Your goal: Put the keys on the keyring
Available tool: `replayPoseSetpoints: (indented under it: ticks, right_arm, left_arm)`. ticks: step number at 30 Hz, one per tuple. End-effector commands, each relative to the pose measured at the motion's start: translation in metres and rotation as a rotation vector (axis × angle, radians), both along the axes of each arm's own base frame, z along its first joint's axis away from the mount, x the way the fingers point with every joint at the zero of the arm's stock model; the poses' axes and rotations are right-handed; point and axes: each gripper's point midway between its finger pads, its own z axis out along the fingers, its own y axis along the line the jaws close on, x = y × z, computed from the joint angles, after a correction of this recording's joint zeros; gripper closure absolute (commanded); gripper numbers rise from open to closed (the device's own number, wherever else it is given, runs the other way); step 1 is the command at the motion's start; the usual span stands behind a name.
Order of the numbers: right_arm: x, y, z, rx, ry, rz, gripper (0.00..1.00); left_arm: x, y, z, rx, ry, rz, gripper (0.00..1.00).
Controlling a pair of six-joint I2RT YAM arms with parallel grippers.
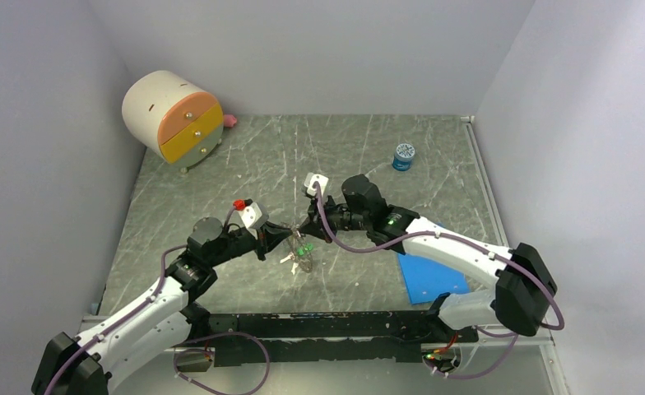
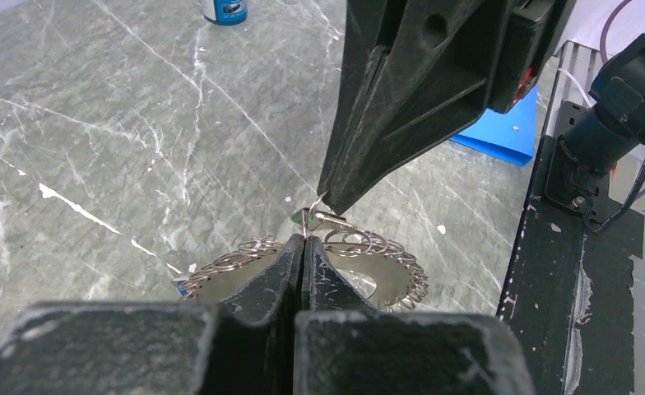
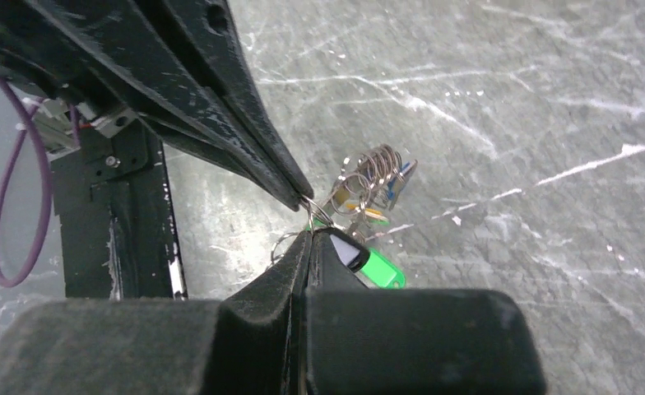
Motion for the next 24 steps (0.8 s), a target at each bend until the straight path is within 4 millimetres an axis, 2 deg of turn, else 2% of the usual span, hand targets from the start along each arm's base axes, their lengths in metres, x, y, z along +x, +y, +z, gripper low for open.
replayPoseSetpoints:
  ticks: [1,6,11,17,24]
  right_arm:
    - [-0.009,0.007,0.040,0.121,-0.102,0.084,1.00]
    - [-0.006,0.007,0.039,0.118,-0.097,0.064,1.00]
    - [0.005,0.007,0.023,0.062,-0.069,0.014,1.00]
    - [0.012,0.005,0.011,0.031,-0.052,-0.031,1.00]
    - [0.017,0.004,0.013,0.036,-0.046,-0.065,1.00]
  left_arm:
    - [-0.004,-0.004,0.022,-0.058,-0.055,-0.027,0.97]
    - [-0.005,-0.005,0.022,-0.060,-0.055,-0.033,0.97]
    - [-0.005,-0.004,0.024,-0.063,-0.060,-0.031,0.97]
    - [-0.006,-0.004,0.024,-0.066,-0.060,-0.034,0.97]
    - [-0.006,-0.004,0.024,-0.064,-0.061,-0.033,0.97]
